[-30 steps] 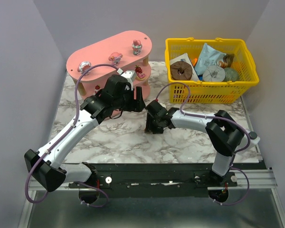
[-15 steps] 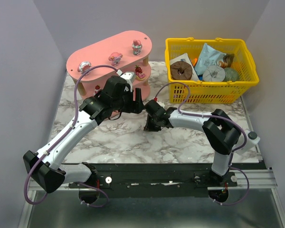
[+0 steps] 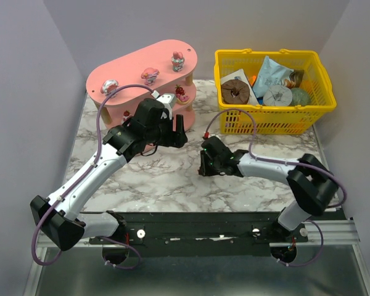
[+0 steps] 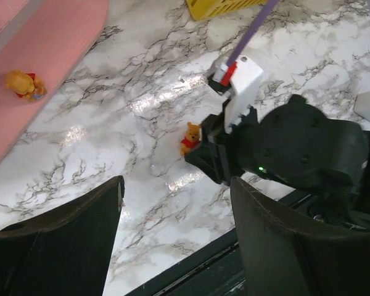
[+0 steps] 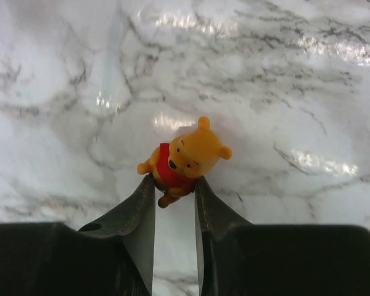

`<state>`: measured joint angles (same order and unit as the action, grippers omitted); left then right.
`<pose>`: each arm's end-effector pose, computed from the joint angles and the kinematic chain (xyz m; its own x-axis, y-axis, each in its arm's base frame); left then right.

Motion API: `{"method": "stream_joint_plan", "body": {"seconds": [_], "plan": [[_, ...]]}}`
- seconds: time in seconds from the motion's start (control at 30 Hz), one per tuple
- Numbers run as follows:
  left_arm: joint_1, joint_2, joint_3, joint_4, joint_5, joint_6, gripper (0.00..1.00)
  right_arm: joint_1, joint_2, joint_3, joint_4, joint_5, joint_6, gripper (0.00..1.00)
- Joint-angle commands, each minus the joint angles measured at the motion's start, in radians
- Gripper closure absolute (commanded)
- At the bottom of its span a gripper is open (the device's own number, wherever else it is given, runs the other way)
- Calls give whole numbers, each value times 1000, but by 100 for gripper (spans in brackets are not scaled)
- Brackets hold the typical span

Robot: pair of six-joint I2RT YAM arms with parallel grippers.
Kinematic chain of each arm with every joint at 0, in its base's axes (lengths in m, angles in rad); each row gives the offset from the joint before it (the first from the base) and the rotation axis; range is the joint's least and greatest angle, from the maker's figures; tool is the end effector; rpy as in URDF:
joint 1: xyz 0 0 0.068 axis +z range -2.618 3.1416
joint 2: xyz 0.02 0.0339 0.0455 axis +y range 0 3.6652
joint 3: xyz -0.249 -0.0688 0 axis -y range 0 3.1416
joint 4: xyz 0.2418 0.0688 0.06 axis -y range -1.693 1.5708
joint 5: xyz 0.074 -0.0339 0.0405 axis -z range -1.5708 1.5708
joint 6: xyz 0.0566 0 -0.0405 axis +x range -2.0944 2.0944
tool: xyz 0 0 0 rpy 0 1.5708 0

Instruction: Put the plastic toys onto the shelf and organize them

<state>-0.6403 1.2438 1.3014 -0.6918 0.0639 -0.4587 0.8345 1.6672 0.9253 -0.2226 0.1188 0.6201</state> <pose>0.2248 -0.1720 0.3458 -0.7083 -0.0233 -0.7055 0.3612 0.8467 -0.3906 0.2313 0.2452 0.1352 -0.8503 -0.0790 -0.5203 -0.2412 0.9372 0.2519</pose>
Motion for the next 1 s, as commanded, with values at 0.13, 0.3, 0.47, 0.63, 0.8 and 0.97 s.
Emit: {"method": "stream_joint_plan", "body": {"seconds": [0.13,0.3,0.47,0.63,0.8,0.97], "plan": [[33,25,42,-2,246,40,21,-9,-398,-118,111,-436,-352,95],[34,72,114,-34,541,106,20,-8,-563,-65,-7,-567,-454,95],[34,100,162,-38,755,137,19,-6,-649,15,-165,-665,-551,95],[34,118,193,-104,835,198,21,-8,-656,89,-287,-651,-644,95],[22,120,190,-152,875,288,24,-8,-644,133,-362,-643,-700,95],[-19,132,194,-163,881,330,24,-8,-638,164,-403,-680,-723,96]]}}
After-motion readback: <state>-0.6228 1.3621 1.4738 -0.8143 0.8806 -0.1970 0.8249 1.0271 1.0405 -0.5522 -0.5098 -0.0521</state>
